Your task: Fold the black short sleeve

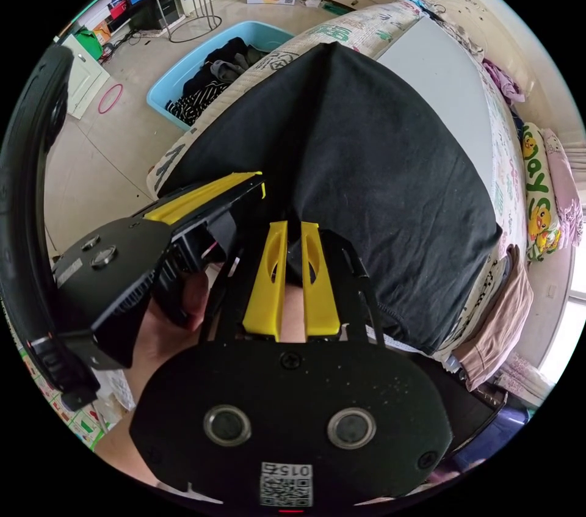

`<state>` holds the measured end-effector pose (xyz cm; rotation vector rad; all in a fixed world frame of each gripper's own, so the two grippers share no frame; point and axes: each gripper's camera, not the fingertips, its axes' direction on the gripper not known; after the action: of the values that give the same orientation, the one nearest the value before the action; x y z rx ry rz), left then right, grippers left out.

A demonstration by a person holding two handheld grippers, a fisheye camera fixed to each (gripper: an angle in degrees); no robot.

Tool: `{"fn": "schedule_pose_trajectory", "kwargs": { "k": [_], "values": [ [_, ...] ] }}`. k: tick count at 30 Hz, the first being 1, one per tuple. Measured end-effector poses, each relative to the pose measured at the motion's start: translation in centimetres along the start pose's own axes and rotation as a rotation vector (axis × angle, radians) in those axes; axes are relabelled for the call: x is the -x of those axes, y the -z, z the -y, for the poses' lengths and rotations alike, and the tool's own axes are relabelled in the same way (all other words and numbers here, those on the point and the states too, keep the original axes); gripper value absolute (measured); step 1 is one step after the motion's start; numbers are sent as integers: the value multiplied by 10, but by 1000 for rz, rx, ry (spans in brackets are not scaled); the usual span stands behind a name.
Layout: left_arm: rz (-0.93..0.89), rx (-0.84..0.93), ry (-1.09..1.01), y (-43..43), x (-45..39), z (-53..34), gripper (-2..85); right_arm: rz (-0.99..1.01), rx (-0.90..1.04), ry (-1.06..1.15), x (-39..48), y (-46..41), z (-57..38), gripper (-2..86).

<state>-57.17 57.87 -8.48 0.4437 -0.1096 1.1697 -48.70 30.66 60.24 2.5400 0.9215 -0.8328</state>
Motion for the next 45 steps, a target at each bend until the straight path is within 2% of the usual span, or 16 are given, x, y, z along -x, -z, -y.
{"fn": "schedule_pose_trajectory", "kwargs": {
  "k": [9,18,21,24,26,27,29,31,33,35,37,39,41,43,45],
  "values": [
    [37,13,-26,4,5,6,-9,2,0,2,7,47,15,45],
    [-28,49,-9,10,32,13,-8,-77,59,113,21,104,35,41],
    [-37,51,-9,14,41,11,-6,-36,29,101,9,128,33,39],
    [9,37,-35,33,44,7,-4,168,-56,72,-33,166,18,14],
    [-18,-142,-145,74,42,-11,-4,402,-273,74,-89,218,-23,-4],
    [-63,-205,-214,86,39,-18,-4,435,-335,58,-105,232,-37,-5],
    [-317,-388,-512,126,24,-49,-4,382,-592,-35,-164,288,-102,-8],
    [-449,-423,-685,144,6,-65,-3,302,-768,-87,-201,323,-153,-8],
    [-459,-432,-756,154,-18,-80,-1,265,-913,-85,-236,345,-198,-8],
    [-455,-421,-853,160,-57,-104,10,247,-1080,22,-280,358,-250,-5],
    [-546,-427,-900,155,-82,-125,34,251,-1102,76,-316,364,-276,-2],
    [-687,-406,-972,138,-106,-144,64,251,-1081,21,-354,365,-287,5],
    [-812,-208,-1104,104,-141,-163,43,292,-1010,-105,-407,361,-283,31],
    [-797,-142,-1097,78,-163,-176,31,335,-948,-177,-443,358,-269,58],
    [-675,-73,-1065,52,-182,-185,41,384,-906,-255,-479,353,-250,66]
  ]
}}
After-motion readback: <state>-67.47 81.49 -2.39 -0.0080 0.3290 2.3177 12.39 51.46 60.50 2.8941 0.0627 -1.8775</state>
